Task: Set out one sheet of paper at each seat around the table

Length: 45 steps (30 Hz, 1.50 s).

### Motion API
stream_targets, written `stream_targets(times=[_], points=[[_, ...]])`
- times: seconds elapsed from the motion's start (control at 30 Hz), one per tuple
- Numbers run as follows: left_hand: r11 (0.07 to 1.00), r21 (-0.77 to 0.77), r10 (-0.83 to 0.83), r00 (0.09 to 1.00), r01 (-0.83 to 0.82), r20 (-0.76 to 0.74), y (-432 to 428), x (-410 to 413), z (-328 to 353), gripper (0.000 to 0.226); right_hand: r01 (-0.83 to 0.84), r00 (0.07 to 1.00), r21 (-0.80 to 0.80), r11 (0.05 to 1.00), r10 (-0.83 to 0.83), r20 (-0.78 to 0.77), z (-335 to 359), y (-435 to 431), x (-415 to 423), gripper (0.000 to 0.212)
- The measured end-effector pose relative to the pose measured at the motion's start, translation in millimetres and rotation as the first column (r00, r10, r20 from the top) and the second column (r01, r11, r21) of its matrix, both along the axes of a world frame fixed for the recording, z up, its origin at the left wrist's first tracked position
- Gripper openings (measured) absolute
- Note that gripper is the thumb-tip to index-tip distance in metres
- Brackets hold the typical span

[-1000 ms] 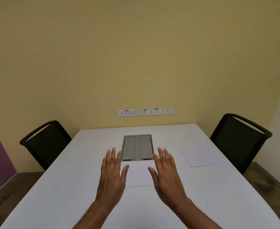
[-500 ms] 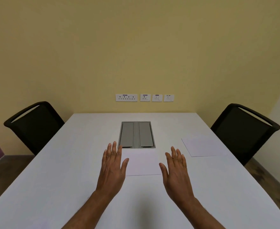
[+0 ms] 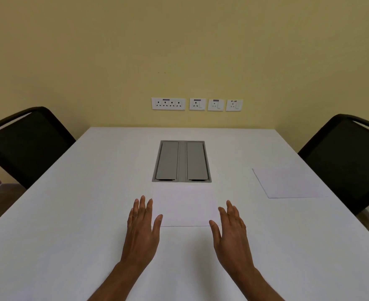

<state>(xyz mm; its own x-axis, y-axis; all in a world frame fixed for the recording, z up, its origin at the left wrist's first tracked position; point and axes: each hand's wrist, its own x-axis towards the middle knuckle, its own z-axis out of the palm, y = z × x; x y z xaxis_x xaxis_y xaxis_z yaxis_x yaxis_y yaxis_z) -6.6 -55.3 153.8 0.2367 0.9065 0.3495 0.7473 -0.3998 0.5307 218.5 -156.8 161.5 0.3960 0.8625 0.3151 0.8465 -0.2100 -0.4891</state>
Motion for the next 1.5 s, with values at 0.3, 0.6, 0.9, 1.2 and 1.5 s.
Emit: stream_targets(times=[0.3,0.6,0.9,1.2,1.5], points=[[0.991,-0.133,0.006,0.999,-0.013,-0.049,50,1,-81,0.062,0.065,0.996,-0.137,0.988,-0.073,-0.060,-74,56,9,0.045],[0.969,-0.245,0.040,0.999,-0.034,0.016,75,10,-129,0.048,0.284,0.903,-0.070,0.956,-0.292,-0.314,-119,83,13,0.032],[0.965,-0.260,0.046,0.999,-0.040,0.019,84,14,-149,0.044,0.433,0.674,-0.067,0.899,-0.372,-0.638,-128,106,22,0.036],[0.975,-0.220,0.039,0.999,-0.035,0.012,82,13,-158,0.042,0.508,0.595,-0.081,0.858,-0.417,-0.687,-130,118,33,0.037],[0.952,-0.293,0.154,0.969,-0.092,0.194,79,15,-138,0.039,0.474,0.119,-0.184,0.861,-0.269,-0.956,-113,119,33,0.021]])
